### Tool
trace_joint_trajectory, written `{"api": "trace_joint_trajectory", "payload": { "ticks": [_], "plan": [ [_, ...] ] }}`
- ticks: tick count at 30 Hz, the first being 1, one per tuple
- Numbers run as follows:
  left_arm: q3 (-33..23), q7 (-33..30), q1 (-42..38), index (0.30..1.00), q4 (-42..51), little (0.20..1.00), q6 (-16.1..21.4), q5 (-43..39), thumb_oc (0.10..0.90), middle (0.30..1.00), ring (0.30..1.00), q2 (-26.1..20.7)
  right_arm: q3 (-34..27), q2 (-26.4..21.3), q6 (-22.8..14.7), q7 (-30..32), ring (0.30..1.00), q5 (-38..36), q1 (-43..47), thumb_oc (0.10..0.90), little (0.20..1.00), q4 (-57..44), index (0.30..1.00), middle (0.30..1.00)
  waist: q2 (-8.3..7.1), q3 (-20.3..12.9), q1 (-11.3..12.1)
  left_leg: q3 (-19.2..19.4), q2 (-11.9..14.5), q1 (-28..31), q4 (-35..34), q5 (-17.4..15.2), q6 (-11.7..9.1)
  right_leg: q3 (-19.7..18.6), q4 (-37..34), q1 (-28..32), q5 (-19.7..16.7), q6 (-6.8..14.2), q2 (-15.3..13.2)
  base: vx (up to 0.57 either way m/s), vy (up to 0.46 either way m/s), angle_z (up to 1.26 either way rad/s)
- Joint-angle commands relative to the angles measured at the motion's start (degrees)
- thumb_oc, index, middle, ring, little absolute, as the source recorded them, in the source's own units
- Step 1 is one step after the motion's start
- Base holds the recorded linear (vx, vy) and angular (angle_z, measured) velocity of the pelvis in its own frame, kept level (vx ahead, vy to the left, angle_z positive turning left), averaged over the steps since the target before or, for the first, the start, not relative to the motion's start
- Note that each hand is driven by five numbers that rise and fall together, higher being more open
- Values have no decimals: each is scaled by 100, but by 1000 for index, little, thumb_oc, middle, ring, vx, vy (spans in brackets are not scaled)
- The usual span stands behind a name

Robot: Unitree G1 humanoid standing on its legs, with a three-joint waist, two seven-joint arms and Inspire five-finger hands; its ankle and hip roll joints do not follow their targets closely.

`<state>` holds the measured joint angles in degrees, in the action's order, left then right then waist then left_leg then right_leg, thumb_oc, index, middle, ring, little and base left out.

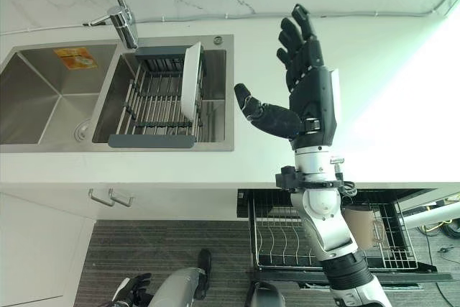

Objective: Place the dishes in the dishwasher.

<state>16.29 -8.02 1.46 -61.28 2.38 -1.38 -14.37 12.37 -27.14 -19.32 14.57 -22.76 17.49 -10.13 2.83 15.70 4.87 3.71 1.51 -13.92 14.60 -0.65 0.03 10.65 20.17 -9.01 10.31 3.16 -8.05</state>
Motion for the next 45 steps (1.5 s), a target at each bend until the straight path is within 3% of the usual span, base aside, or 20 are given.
{"api": "trace_joint_trajectory", "payload": {
  "ticks": [1,10,17,38,40,45],
  "plan": [
    [150,113,-124,900,179,900,98,83,800,900,900,11,-75,16,-297,-153,900,-166,621,800,900,-346,900,900,-35,-146,26,-222,148,-68,259,-469,-195,85,-298,220,-184,284,-62,0,0,0],
    [446,188,-183,900,178,900,-85,235,800,900,900,17,311,396,81,344,900,-102,1083,800,900,123,900,900,-2,-66,183,-248,104,-40,259,-484,-169,253,-298,242,-246,311,-175,11,38,7],
    [772,108,-246,900,154,900,-152,1007,800,900,900,-152,479,600,289,722,900,-110,1625,800,900,599,900,900,35,-11,260,-275,62,-40,259,-498,-132,283,-298,248,-267,322,-226,0,35,4],
    [1105,-54,-223,900,258,900,-49,1343,800,900,900,-294,489,924,576,1107,900,-294,2370,800,900,1418,900,900,161,124,416,-361,-15,-83,259,-475,-90,429,-298,252,-314,337,-352,2,20,5],
    [1138,-9,-244,900,258,900,110,1465,800,900,900,-300,513,936,665,1184,900,-405,2446,800,900,1511,900,900,168,145,442,-367,-23,-92,259,-462,-89,456,-298,253,-330,338,-368,-4,23,7],
    [1293,-301,-253,900,388,900,148,1651,800,900,900,-382,505,962,782,1225,900,-449,2640,800,900,1567,900,900,197,180,477,-383,-42,-106,259,-451,-85,483,-298,251,-342,344,-386,-2,10,1]
  ]
}}
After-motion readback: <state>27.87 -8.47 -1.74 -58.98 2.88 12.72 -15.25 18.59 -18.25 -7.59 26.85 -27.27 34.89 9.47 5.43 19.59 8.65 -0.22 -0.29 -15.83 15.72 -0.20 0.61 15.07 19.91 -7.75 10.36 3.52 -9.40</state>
